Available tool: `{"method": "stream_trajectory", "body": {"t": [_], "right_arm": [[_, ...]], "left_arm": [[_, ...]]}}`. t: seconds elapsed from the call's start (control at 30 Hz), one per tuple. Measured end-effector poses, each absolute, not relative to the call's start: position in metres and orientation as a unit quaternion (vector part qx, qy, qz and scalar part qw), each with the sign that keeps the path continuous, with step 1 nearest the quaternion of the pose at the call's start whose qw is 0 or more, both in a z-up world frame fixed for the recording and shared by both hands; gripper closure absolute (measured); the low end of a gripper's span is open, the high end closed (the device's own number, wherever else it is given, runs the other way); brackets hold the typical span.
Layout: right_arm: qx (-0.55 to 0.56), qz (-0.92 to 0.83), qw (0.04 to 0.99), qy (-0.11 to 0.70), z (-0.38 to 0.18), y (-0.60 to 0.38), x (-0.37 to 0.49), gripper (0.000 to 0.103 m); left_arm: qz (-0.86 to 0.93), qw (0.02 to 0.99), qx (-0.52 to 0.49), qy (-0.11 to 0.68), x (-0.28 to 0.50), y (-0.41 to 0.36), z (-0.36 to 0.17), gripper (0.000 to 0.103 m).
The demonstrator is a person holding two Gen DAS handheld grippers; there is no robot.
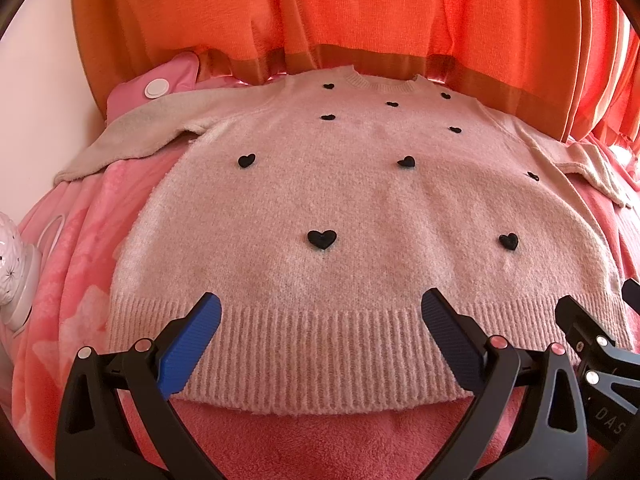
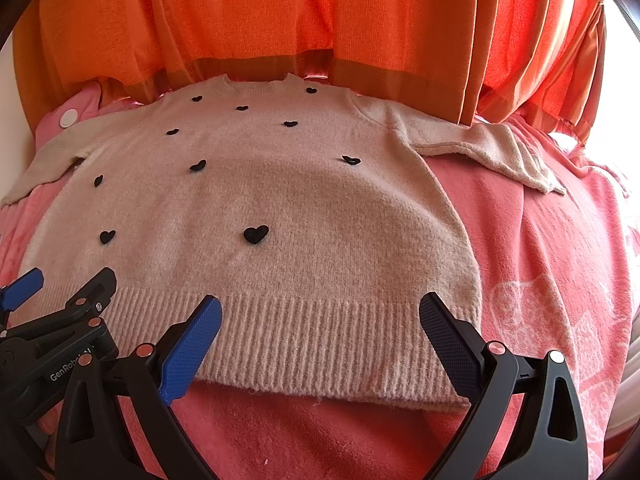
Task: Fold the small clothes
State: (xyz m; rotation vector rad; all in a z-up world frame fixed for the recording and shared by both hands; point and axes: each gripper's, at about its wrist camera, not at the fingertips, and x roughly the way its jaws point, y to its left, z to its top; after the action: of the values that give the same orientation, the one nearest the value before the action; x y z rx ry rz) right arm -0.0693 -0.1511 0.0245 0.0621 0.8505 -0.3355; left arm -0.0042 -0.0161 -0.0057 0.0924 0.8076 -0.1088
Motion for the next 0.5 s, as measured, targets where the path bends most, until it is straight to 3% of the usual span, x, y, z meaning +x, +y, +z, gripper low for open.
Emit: {"method": "stream_trajectory", "body": {"t": [0.5], "right_arm": [[0.03,-0.162,0.897,0.411,0.0242,-0.151,-0.0692,0.006]], "left_arm": [[-0.053,0.917,0.045,0.393,-0.0045,-0.0167,-0.0057,0.005]]}}
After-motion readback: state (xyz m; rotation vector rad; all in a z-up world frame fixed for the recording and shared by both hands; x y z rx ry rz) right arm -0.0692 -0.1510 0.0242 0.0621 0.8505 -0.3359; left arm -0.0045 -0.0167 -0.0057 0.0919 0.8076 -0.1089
